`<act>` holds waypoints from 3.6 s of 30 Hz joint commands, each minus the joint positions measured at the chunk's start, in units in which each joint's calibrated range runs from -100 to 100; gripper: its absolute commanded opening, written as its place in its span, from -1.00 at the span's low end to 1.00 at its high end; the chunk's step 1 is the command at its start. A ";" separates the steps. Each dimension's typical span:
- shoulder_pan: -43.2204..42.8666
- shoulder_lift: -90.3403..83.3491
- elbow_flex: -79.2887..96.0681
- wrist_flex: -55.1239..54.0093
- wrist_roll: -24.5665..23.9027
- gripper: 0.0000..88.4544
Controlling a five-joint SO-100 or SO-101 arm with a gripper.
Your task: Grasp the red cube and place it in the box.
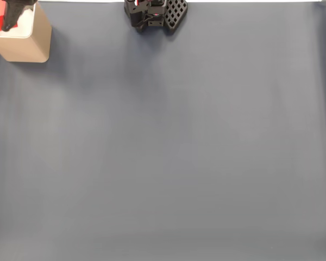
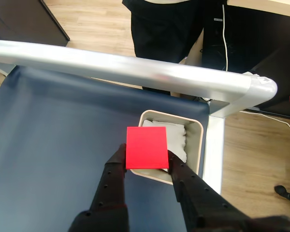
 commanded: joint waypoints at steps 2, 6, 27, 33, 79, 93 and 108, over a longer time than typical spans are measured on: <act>1.61 0.47 -0.05 -1.47 -0.63 -0.84; 2.46 0.99 -0.05 -1.79 -0.59 -0.84; 5.52 1.95 0.40 -2.29 0.05 -0.84; 5.31 1.69 0.68 -2.37 0.00 -0.84; 4.81 0.56 2.41 -3.11 -1.27 -0.24; -1.51 3.85 -0.60 -3.11 -0.68 -0.97; -25.59 10.44 -10.64 -3.27 0.05 -1.00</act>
